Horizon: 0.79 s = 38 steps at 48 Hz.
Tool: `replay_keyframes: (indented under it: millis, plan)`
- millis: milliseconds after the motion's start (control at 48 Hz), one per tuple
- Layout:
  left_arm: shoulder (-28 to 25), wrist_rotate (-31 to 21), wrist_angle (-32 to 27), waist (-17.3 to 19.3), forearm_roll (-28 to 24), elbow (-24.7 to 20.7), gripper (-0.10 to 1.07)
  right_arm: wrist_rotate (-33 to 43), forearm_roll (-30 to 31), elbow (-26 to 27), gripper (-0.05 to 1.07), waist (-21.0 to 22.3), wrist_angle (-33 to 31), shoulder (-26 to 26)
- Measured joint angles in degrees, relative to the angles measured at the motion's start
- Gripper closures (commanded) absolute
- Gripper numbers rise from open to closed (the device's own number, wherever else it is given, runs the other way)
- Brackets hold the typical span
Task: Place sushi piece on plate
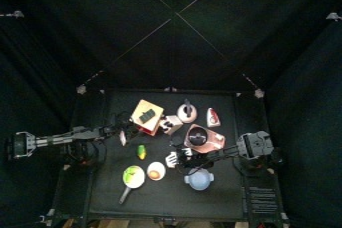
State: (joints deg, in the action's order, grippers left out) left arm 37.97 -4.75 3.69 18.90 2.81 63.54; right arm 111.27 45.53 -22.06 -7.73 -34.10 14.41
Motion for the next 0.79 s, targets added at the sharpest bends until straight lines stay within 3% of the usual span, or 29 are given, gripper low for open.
replay_keyframes:
  millis: [375,792]
  plan:
    - [0.0,0.0,0.0,0.0,0.0,0.0,0.19,0.0,2.02,-0.09,0.32,-0.97,0.0,-2.46]
    - [0.09,0.0,0.0,0.0,0.09,0.0,0.19,0.26,3.96,-7.82,0.32,-3.08,-1.23,-14.41]
